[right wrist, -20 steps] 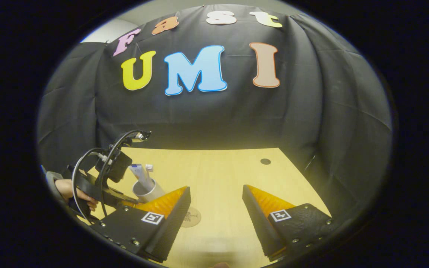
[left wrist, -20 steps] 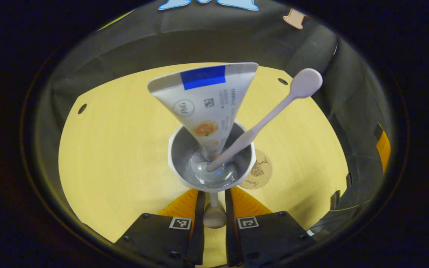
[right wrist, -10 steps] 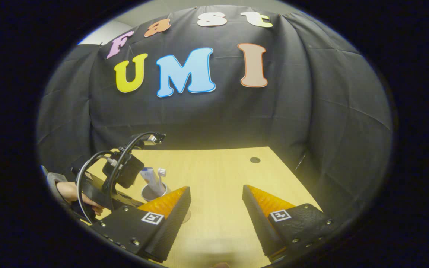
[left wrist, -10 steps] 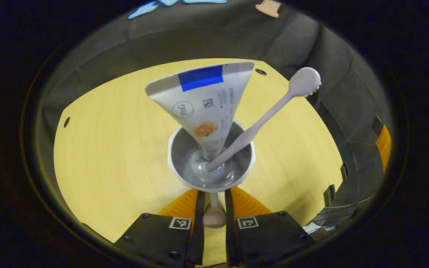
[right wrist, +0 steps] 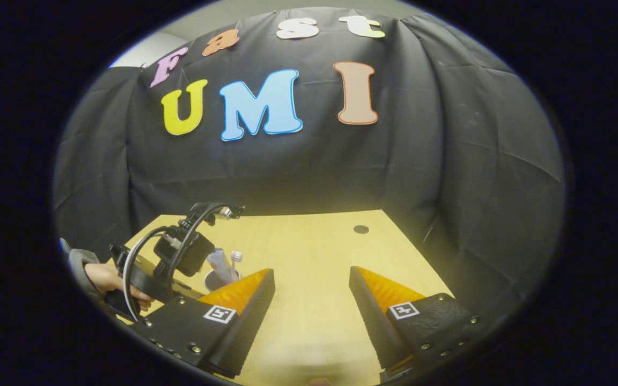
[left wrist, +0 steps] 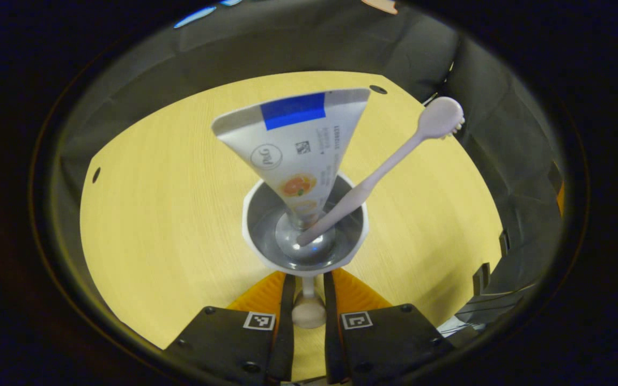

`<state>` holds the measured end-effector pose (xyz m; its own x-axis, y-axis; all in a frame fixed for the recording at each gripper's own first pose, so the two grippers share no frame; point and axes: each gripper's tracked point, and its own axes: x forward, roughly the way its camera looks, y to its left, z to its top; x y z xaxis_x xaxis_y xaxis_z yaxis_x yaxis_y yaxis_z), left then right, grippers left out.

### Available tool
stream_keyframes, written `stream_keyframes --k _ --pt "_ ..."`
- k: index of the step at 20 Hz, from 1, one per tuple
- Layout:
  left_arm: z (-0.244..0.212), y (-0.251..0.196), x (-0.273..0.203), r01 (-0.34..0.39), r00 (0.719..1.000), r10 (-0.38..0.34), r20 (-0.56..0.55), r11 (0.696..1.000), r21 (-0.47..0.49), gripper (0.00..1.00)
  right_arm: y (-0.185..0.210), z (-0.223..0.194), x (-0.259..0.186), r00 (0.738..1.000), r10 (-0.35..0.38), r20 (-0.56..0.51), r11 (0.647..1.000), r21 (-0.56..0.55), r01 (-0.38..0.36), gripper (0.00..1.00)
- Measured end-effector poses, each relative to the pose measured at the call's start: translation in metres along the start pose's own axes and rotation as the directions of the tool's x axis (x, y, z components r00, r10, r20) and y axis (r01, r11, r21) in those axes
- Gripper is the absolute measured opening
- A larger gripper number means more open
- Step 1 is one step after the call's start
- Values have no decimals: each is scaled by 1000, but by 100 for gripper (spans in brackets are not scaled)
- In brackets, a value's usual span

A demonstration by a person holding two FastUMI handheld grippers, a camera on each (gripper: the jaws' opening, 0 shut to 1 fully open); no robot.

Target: Put the toothbrush and toothpaste on the desktop into the cup, then pick up the cup and place it on the coaster on the desktop.

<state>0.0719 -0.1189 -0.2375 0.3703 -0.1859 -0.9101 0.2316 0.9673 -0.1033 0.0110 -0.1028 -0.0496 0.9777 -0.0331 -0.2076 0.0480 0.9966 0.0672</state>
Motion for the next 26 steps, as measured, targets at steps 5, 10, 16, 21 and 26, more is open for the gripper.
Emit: stream_keyframes --k 5,10,16,21,26 --pt "0 0 4 -26 1000 26 -16 1000 8 31 -4 0 -3 1000 30 8 1000 -1 -30 88" --pt "1 -6 -2 -34 999 35 31 998 -59 36 -7 2 -4 998 52 21 998 -43 -51 88" --pt "6 -14 -35 -39 981 61 184 992 -117 58 -5 12 -6 995 93 44 993 -73 -90 88" --pt "14 -11 -75 -43 927 108 358 982 -185 74 -15 22 -9 994 81 78 993 -88 -75 88" --pt "27 -3 -119 -57 827 165 537 976 -212 89 -23 28 -7 995 49 91 997 -70 -43 88"
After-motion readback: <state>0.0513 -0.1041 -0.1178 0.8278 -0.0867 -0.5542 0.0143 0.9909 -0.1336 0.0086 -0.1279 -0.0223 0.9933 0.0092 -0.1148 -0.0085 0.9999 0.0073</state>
